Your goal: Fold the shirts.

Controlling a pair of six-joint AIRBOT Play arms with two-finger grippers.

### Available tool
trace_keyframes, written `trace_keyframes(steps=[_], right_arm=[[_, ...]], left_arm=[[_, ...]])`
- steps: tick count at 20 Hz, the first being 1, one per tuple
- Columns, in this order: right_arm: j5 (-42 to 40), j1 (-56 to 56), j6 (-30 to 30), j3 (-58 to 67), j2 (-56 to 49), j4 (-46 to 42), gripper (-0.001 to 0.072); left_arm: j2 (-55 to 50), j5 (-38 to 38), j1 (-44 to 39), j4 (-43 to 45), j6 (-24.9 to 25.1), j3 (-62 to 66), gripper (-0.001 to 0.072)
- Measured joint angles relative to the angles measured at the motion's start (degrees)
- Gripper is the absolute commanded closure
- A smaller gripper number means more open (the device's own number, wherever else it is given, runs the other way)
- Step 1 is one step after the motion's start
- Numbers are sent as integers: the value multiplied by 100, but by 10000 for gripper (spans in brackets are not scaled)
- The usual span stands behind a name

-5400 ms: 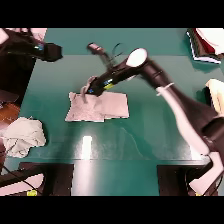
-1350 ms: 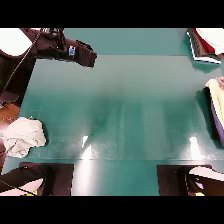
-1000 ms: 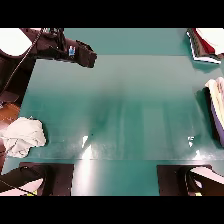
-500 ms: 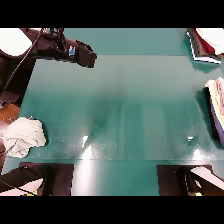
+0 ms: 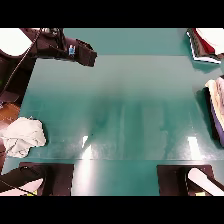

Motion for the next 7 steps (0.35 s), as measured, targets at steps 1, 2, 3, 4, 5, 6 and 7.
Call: trace_keyframes(steps=[1,2,3,4,5,6,7], right_arm=[[-83,232,0,0,2,33,700],[-164,442,0,0,2,44,700],[-223,592,0,0,2,57,700],[-284,713,0,0,2,63,700],[-308,813,0,0,2,68,700],[-334,876,-2,0,2,79,700],[-356,920,-2,0,2,79,700]], left_arm=[[0,72,0,0,0,0,684],[0,157,0,0,0,0,685],[0,236,0,0,0,0,685],[2,308,0,0,0,0,684],[0,374,0,0,-2,0,684],[0,411,0,0,-2,0,684],[0,455,0,-2,-2,0,684]])
